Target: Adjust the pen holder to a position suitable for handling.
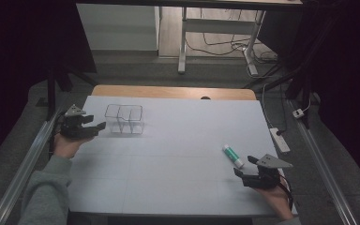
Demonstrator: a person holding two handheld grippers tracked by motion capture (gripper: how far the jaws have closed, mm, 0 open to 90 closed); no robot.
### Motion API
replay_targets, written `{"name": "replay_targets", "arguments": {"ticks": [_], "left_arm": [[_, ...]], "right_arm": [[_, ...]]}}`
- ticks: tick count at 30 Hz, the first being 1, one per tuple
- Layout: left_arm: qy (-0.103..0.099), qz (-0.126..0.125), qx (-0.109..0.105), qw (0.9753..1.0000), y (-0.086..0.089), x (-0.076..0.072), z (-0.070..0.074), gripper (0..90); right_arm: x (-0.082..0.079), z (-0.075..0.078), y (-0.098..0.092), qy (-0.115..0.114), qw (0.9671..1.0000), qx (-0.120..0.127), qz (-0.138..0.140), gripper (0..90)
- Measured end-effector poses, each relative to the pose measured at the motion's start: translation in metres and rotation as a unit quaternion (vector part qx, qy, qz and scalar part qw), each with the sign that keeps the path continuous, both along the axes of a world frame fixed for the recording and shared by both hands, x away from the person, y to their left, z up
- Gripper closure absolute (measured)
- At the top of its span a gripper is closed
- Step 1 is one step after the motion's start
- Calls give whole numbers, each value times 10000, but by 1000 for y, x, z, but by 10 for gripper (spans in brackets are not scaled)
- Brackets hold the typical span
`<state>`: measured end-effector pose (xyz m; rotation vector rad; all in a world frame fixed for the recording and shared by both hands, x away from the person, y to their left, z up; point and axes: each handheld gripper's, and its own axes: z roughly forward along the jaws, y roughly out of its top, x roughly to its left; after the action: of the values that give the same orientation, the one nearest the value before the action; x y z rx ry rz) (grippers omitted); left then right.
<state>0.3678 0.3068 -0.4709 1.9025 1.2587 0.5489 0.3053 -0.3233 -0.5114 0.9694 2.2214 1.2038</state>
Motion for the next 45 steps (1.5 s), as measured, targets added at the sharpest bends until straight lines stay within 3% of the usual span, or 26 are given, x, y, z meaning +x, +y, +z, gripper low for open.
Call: {"name": "replay_targets", "arguments": {"ticks": [12,20,29,33,45], "left_arm": [[53,26,259,9996,6,15,-8,624],[91,178,350,9992,12,25,-18,878],[187,289,372,9987,16,36,-31,884],[208,233,286,9991,12,43,-36,884],[266,14,371,9990,-4,55,-44,884]], "right_arm": [[0,0,0,7,10000,-27,-4,210],[0,0,0,7,10000,-27,10,211],[-1,1,0,-20,10000,-46,-1,212],[0,0,1,-24,10000,-68,-6,212],[-3,4,2,-128,9999,-36,23,213]]}}
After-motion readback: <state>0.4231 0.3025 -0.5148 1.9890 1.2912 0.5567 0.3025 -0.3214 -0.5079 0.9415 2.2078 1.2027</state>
